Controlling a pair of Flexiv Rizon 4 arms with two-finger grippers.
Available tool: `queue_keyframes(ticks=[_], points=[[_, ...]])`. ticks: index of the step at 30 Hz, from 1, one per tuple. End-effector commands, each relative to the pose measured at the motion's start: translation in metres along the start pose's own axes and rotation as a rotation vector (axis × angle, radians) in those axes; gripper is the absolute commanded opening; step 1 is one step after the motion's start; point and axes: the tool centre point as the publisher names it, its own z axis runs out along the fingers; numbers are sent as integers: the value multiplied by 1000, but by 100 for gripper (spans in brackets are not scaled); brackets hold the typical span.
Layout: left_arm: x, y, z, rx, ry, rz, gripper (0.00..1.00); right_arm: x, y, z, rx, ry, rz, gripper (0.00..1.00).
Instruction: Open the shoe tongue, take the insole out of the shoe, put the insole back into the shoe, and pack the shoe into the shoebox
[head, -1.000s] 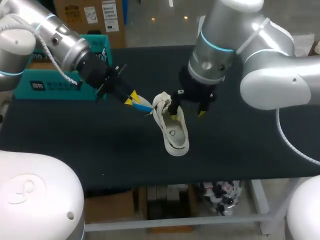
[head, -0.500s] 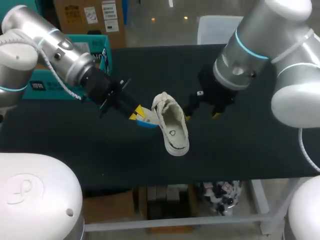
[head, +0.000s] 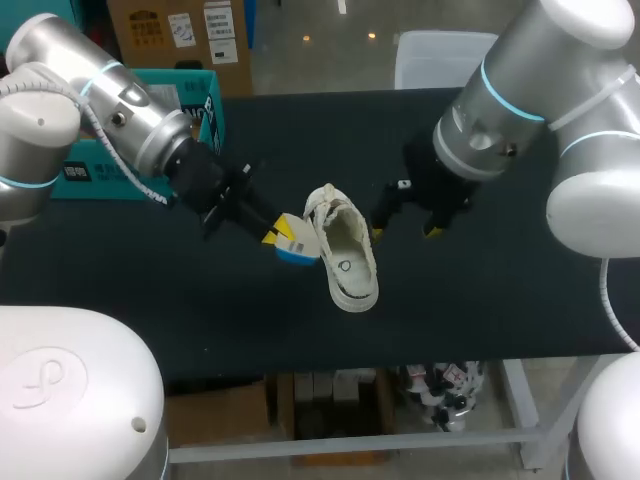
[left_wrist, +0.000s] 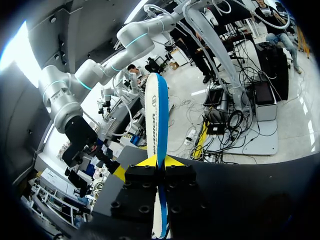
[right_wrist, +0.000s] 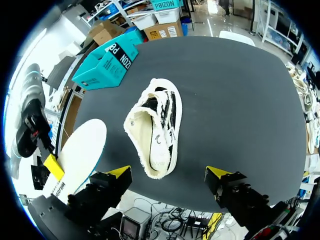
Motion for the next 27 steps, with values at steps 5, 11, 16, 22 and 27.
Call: queue_keyframes(ticks=[5, 11, 16, 22, 27], points=[[14, 3, 32, -57, -66, 12, 0, -14, 8, 4, 47, 80, 183, 100], [15, 9, 44, -49, -87, 49, 0, -15, 4, 7, 68, 137, 325, 100], [10, 13, 51, -37, -99, 87, 0, -13, 2, 6, 101, 263, 482, 100], [6, 19, 55, -15, -126, 123, 0, -8, -2, 0, 146, 349, 536, 100], [6, 25, 64, 18, -136, 145, 0, 0, -5, 8, 169, 471, 554, 100]])
